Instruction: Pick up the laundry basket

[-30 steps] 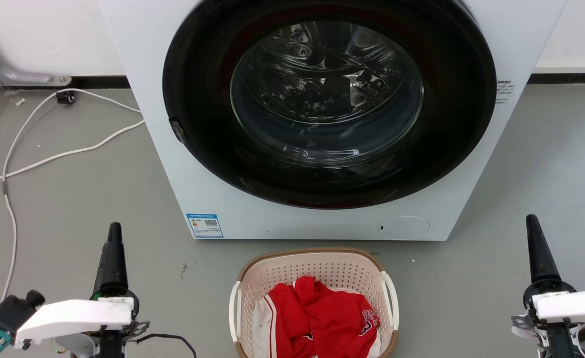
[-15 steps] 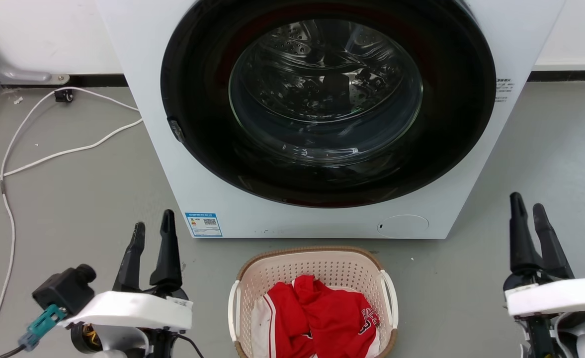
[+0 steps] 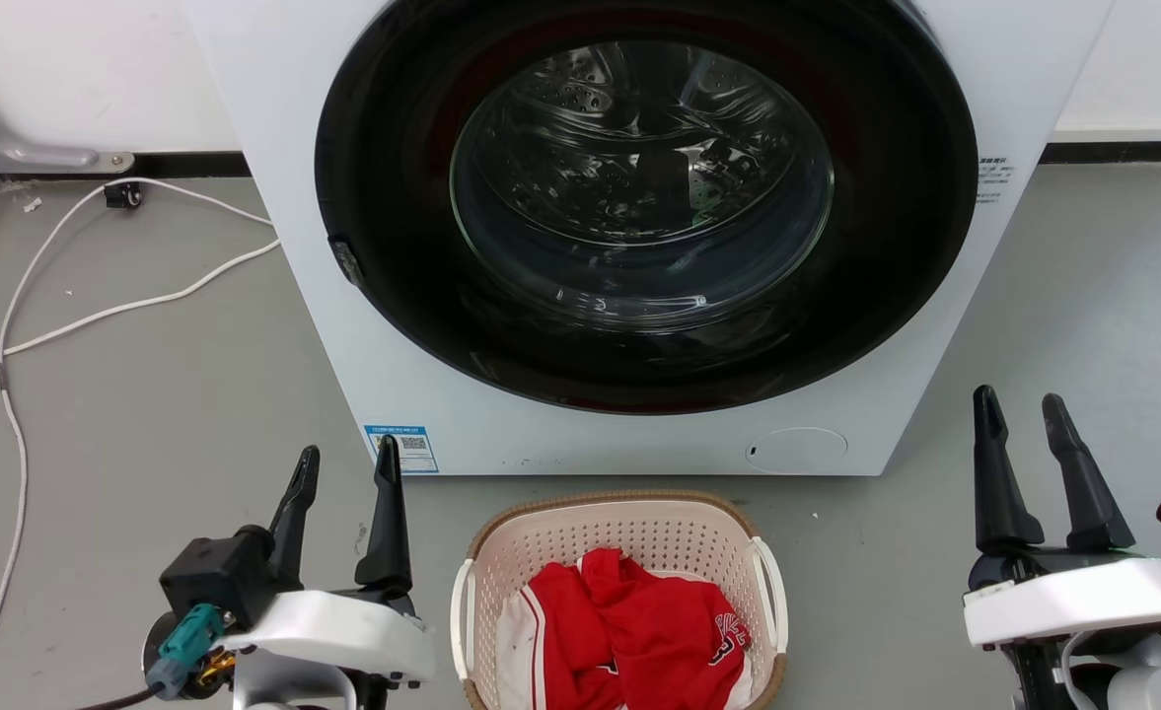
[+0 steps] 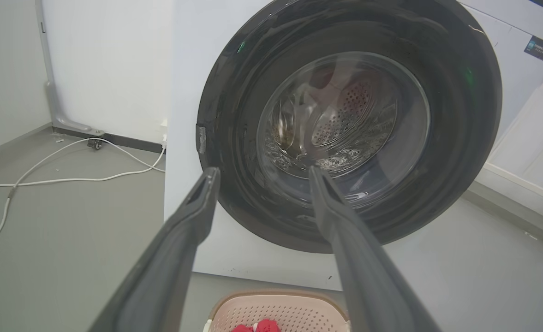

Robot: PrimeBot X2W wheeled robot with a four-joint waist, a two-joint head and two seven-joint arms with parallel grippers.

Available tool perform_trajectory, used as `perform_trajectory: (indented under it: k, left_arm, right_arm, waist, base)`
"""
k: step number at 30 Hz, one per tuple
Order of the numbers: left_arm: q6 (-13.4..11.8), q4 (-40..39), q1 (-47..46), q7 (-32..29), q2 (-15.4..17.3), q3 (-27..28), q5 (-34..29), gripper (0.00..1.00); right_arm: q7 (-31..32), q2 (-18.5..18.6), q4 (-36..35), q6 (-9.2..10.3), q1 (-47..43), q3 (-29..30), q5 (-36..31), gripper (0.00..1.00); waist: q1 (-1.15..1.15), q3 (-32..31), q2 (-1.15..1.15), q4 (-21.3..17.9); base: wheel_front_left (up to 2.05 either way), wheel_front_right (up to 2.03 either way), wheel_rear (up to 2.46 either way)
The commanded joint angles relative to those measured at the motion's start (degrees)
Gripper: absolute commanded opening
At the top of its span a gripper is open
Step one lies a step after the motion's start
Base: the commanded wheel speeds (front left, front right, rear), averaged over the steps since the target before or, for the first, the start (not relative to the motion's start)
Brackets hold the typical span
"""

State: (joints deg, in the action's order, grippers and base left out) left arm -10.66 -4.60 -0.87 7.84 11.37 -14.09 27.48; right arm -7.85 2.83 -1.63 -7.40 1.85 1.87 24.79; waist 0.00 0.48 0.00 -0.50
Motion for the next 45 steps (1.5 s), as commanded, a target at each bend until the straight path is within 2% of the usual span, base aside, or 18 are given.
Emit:
perform_trajectory:
  k: [1, 5, 12, 13, 21, 27, 34, 40, 45]
  left_arm:
    - [-1.14, -1.01, -1.30, 0.59, 1.02, -1.00, -1.52, 1.00]
    - [-3.85, -1.35, -1.77, 1.15, 2.70, -3.83, -3.59, 1.00]
    - [-6.93, -1.71, -2.50, 2.16, 4.57, -7.78, -6.73, 1.00]
    - [-8.16, -1.92, -2.45, 2.61, 5.07, -9.00, -7.74, 1.00]
    - [-7.80, -1.75, -1.68, 3.60, 4.97, -9.90, -9.70, 1.00]
    - [-4.99, -0.90, -0.58, 4.32, 3.97, -9.33, -10.66, 1.00]
    - [-1.13, -0.75, 0.94, 5.10, 1.85, -6.72, -12.01, 1.00]
    - [4.74, -2.13, 2.83, 5.71, -1.43, -2.46, -13.38, 1.00]
    - [9.02, -0.50, 4.71, 6.24, -5.44, 3.02, -13.13, 1.00]
  right_arm:
    - [-0.49, 0.10, -0.82, -0.12, -0.11, -0.29, -2.21, 1.00]
    - [-1.11, 0.10, -0.15, -0.12, -0.59, -0.50, -4.98, 1.00]
    - [-2.10, 0.10, 1.06, -0.13, -0.95, -1.08, -8.82, 1.00]
    - [-2.47, 0.10, 1.80, -0.13, -1.10, -0.78, -10.41, 1.00]
    - [-3.52, 0.09, 2.66, -0.13, -1.02, -0.73, -14.95, 1.00]
    - [-4.29, 0.09, 2.64, -0.13, -1.28, -0.83, -17.70, 1.00]
    - [-5.04, 0.08, 4.62, -0.08, -1.59, -0.25, -16.94, 1.00]
    - [-5.70, 0.08, 5.71, -0.08, -1.56, 0.48, -14.28, 1.00]
    - [-6.23, 0.08, 6.21, -0.08, -1.30, 0.66, -15.34, 1.00]
  waist:
    - [0.00, -0.04, 0.00, 0.00]
    - [0.00, -0.14, 0.00, -0.04]
    - [0.00, -0.19, 0.00, -0.14]
    - [0.00, -0.13, 0.00, -0.18]
    - [0.00, -0.03, 0.00, -0.18]
    - [0.00, -0.06, 0.00, -0.22]
    - [0.00, -0.12, 0.00, -0.32]
    - [0.00, -0.07, 0.00, -0.42]
    - [0.00, -0.08, 0.00, -0.43]
  base:
    - [0.00, 0.00, 0.00]
    - [0.00, 0.00, 0.00]
    - [0.00, 0.00, 0.00]
    - [0.00, 0.00, 0.00]
    - [0.00, 0.00, 0.00]
    - [0.00, 0.00, 0.00]
    - [0.00, 0.00, 0.00]
    - [0.00, 0.00, 0.00]
    - [0.00, 0.00, 0.00]
